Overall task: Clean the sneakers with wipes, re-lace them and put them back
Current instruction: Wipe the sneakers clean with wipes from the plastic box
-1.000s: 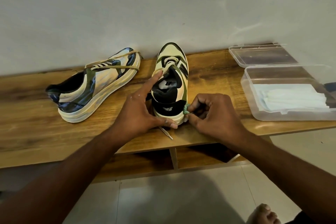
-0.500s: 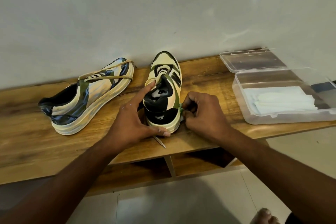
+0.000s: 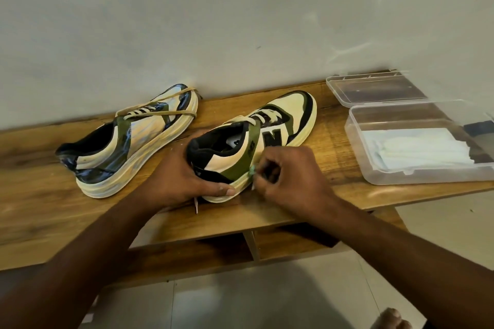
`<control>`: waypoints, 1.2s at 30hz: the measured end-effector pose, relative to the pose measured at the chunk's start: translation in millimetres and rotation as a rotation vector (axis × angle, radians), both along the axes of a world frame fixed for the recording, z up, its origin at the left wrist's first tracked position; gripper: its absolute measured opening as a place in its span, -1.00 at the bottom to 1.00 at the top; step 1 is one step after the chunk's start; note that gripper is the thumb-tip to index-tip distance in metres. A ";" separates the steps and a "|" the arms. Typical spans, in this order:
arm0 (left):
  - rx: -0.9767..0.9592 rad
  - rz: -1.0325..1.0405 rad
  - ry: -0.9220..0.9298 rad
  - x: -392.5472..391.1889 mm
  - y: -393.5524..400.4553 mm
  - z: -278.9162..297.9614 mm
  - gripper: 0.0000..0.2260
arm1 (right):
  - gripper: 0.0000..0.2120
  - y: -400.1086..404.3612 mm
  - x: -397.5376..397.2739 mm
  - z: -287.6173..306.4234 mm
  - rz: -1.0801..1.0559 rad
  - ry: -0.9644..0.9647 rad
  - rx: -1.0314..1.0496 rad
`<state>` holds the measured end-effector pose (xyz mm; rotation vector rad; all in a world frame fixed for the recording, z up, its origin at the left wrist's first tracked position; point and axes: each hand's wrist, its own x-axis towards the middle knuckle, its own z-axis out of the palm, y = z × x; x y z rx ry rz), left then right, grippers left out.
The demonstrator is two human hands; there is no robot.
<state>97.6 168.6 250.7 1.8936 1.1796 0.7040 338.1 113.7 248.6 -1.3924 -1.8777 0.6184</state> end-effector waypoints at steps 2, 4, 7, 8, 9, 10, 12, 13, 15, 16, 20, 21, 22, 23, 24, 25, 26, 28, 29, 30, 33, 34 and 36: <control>-0.012 0.022 0.017 -2.2 1.1 1.0 -0.09 | -0.84 9.7 11.4 2.3 -0.092 0.024 -0.009; -0.023 0.041 0.027 -1.4 1.9 2.7 -0.09 | -0.85 16.8 19.0 4.1 -0.175 0.044 -0.018; -0.009 0.049 0.047 1.1 2.7 3.0 -0.10 | -0.84 20.5 18.1 3.7 -0.244 0.089 -0.012; -0.008 0.052 0.051 1.4 2.7 3.3 -0.10 | -0.85 20.9 16.6 3.3 -0.254 0.113 -0.007; -0.008 0.053 0.049 1.5 2.9 3.9 -0.10 | -0.85 21.4 15.4 3.5 -0.264 0.142 -0.001; -0.008 0.052 0.046 1.8 3.0 4.6 -0.10 | -0.85 22.2 14.5 4.1 -0.277 0.175 0.003; -0.006 0.053 0.046 2.5 2.6 4.6 -0.12 | -0.85 22.3 11.7 6.5 -0.288 0.247 0.022; -0.004 0.059 0.044 2.8 2.7 4.1 -0.14 | -0.84 20.7 8.2 7.8 -0.269 0.272 0.047; 0.001 0.070 0.038 3.4 2.5 3.9 -0.17 | -0.82 13.1 -4.7 9.2 -0.181 0.263 0.133; 0.000 0.068 0.036 3.4 2.8 3.9 -0.17 | -0.82 9.0 -11.6 9.1 -0.138 0.223 0.187; -0.014 0.044 0.021 1.8 5.2 1.8 -0.16 | -0.85 17.0 -14.4 10.3 -0.198 0.151 0.256; -0.014 0.042 0.020 1.3 5.4 1.7 -0.16 | -0.87 24.8 -9.4 11.9 -0.251 0.177 0.232; -0.018 0.041 0.018 0.8 5.5 1.7 -0.15 | -0.89 33.9 -3.6 13.8 -0.303 0.207 0.199; -0.026 0.042 0.019 0.5 5.4 1.7 -0.14 | -0.90 43.0 2.8 15.5 -0.356 0.222 0.164; -0.032 0.040 0.019 0.8 5.0 1.9 -0.13 | -0.91 50.8 8.5 16.8 -0.402 0.220 0.136; -0.034 0.041 0.019 1.1 4.5 1.9 -0.13 | -0.91 56.5 12.4 17.4 -0.436 0.211 0.122; -0.031 0.041 0.016 1.5 4.0 1.4 -0.13 | -0.90 59.5 13.6 17.7 -0.452 0.203 0.116; -0.018 0.053 0.010 2.9 2.3 -0.3 -0.15 | -0.86 55.5 5.6 19.1 -0.420 0.178 0.124; -0.014 0.060 0.006 3.5 1.5 -1.2 -0.15 | -0.84 50.3 -2.4 19.2 -0.376 0.155 0.144; -0.010 0.063 0.007 3.9 1.4 -2.3 -0.14 | -0.82 44.0 -11.2 19.0 -0.329 0.131 0.171; -0.012 0.059 0.009 4.2 1.9 -3.1 -0.14 | -0.81 33.5 -22.0 20.3 -0.221 0.084 0.238; -0.014 0.058 0.008 4.3 2.1 -2.7 -0.15 | -0.81 35.8 -17.1 20.8 -0.216 0.065 0.236; -0.016 0.056 0.009 4.0 2.1 -1.1 -0.18 | -0.80 46.8 0.6 20.9 -0.267 0.012 0.213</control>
